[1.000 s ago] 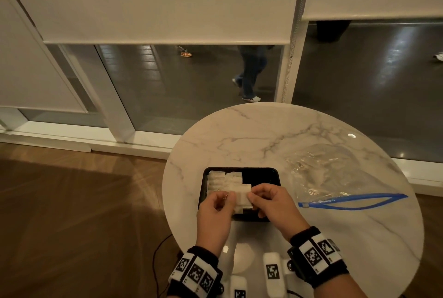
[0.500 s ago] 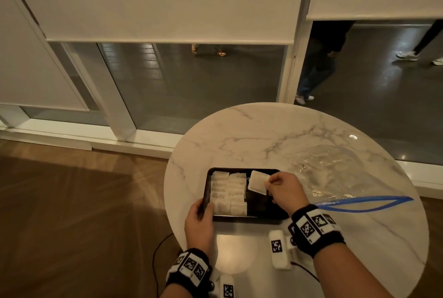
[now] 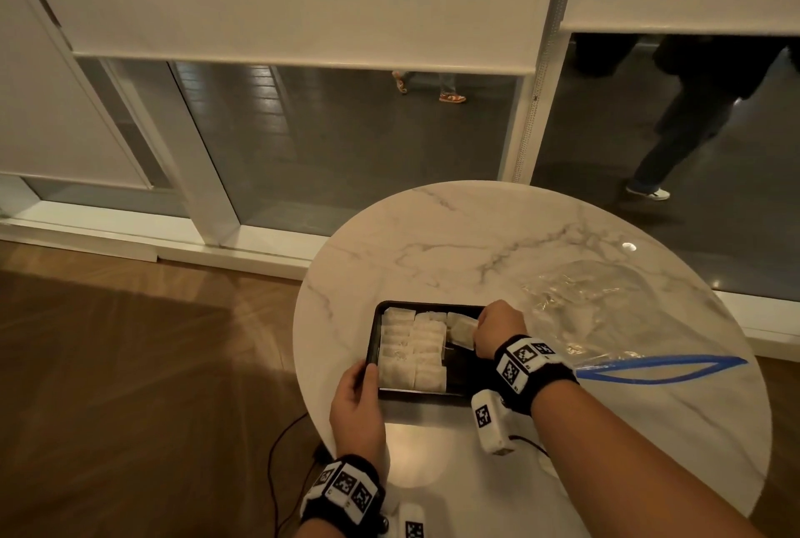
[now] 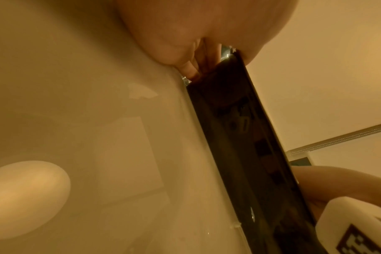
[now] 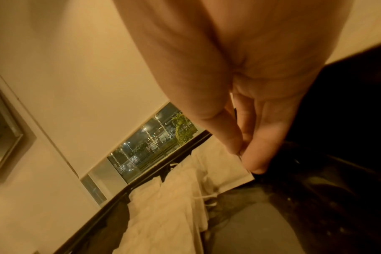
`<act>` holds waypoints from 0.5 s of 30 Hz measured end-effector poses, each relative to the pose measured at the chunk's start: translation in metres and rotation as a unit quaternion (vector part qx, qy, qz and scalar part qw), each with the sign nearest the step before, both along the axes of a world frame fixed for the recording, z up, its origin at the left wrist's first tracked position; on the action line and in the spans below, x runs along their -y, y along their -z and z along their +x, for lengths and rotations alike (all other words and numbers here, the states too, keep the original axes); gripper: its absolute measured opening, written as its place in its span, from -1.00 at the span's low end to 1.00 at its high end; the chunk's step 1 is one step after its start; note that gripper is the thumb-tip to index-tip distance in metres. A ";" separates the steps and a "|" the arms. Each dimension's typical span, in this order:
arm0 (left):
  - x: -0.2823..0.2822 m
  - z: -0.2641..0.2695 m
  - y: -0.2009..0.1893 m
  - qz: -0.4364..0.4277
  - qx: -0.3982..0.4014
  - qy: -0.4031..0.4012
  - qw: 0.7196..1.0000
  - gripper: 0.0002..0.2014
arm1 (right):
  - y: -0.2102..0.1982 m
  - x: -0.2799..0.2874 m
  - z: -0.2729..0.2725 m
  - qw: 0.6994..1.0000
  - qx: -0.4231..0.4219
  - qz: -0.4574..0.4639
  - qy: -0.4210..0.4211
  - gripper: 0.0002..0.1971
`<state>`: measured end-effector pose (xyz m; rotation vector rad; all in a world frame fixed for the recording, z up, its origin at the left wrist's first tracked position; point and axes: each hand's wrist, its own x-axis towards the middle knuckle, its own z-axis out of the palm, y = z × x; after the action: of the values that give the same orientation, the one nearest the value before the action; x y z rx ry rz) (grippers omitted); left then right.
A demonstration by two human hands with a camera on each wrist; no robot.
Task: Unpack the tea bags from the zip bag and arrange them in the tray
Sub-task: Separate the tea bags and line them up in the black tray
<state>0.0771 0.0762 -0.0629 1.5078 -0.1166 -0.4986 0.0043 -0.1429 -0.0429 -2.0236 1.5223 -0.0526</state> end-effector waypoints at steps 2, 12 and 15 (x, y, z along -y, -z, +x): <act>-0.001 -0.002 -0.001 -0.003 -0.001 0.005 1.000 -0.77 | 0.001 0.000 0.002 1.000 -0.013 -0.001 -0.003 -0.80; 0.000 -0.004 -0.002 -0.029 -0.015 -0.004 0.999 -0.76 | 0.003 0.005 0.013 0.999 -0.019 0.018 0.027 -0.77; 0.001 -0.005 -0.005 -0.035 -0.023 -0.011 0.999 -0.81 | 0.007 0.007 0.014 0.999 0.001 0.034 0.037 -0.80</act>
<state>0.0722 0.0749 -0.0581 1.4275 -0.0800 -0.5071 0.0183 -0.1501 -0.0501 -1.9133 1.5775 -0.0316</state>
